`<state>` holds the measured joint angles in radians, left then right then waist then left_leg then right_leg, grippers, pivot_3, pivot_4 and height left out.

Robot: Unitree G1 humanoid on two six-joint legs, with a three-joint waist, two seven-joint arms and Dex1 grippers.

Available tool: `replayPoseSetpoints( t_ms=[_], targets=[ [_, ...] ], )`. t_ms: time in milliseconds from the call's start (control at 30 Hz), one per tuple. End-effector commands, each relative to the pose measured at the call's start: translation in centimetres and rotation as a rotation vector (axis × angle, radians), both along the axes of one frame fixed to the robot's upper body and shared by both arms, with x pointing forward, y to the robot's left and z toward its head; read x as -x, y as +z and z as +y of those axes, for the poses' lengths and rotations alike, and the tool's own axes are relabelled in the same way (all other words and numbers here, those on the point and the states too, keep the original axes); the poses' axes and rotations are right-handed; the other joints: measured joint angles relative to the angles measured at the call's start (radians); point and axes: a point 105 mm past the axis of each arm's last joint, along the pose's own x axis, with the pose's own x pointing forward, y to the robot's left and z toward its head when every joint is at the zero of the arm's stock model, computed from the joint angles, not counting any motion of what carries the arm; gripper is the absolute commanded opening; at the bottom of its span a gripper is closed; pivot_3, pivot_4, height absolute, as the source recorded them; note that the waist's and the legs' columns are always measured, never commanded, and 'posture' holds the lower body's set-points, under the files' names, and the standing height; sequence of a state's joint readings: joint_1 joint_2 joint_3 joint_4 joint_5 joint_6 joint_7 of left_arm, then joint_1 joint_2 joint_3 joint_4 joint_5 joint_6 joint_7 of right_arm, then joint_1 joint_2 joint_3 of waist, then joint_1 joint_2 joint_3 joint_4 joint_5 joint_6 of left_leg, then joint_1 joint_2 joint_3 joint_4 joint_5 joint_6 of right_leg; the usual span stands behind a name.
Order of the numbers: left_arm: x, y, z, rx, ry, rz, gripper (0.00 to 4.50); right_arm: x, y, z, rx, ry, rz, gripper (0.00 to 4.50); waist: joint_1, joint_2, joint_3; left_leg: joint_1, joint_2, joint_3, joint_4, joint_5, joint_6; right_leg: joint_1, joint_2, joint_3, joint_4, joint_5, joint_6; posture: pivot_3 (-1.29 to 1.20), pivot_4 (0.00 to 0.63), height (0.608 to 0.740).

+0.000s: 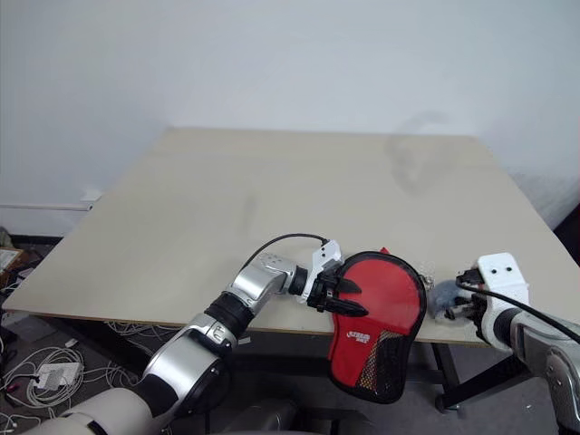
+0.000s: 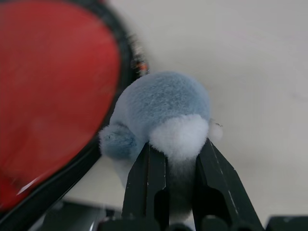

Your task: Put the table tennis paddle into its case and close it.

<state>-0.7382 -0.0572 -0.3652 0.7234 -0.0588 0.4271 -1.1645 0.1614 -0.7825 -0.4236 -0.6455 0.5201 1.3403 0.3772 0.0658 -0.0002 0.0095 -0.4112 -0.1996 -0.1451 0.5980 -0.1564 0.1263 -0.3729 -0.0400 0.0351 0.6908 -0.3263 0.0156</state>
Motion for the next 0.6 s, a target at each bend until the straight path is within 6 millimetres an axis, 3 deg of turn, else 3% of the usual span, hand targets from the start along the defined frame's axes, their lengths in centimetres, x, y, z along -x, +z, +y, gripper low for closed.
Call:
replayPoseSetpoints(
  t_ms=[33, 100, 233, 367, 600],
  targets=[
    [1.5, -4.3, 1.9, -0.172, 0.004, 0.112, 3.35, 0.8, 1.6, 0.9, 0.017, 0.099, -0.035, 0.17, 0.0, 0.0, 0.0, 0.0, 0.0, 0.0, 0.0, 0.0, 0.0, 0.0, 0.0, 0.0, 0.0, 0.0, 0.0, 0.0, 0.0, 0.74],
    [1.6, -4.4, 1.8, -0.176, -0.002, 0.106, 3.35, 1.4, 1.9, 1.0, 0.031, 0.14, -0.036, 0.17, 0.0, 0.0, 0.0, 0.0, 0.0, 0.0, 0.0, -0.001, 0.001, 0.001, -0.001, -0.001, -0.001, -0.001, 0.002, 0.0, 0.0, 0.74],
    [1.7, -4.5, 1.7, -0.188, -0.013, 0.104, 3.35, 2.9, 2.1, -1.4, 0.119, 0.121, 0.011, 0.17, 0.001, 0.0, 0.0, 0.0, 0.0, 0.0, 0.001, -0.001, 0.002, 0.002, -0.001, -0.001, -0.002, -0.002, 0.004, 0.0, 0.0, 0.74],
    [1.8, -4.6, 1.7, -0.196, -0.023, 0.103, 3.35, 4.6, 1.9, -2.2, 0.187, 0.173, 0.074, 0.17, 0.001, -0.002, -0.001, -0.001, 0.0, 0.001, 0.001, -0.002, 0.003, 0.003, -0.002, -0.003, -0.004, -0.003, 0.006, 0.0, 0.0, 0.74],
    [1.8, -4.7, 1.5, -0.204, -0.032, 0.101, 3.35, 7.3, 2.1, 1.1, 0.14, 0.39, 0.098, 0.17, 0.0, -0.002, -0.002, 0.0, 0.0, 0.001, 0.002, -0.004, 0.006, 0.007, -0.006, -0.008, -0.005, -0.005, 0.008, 0.0, 0.0, 0.74]
  ],
)
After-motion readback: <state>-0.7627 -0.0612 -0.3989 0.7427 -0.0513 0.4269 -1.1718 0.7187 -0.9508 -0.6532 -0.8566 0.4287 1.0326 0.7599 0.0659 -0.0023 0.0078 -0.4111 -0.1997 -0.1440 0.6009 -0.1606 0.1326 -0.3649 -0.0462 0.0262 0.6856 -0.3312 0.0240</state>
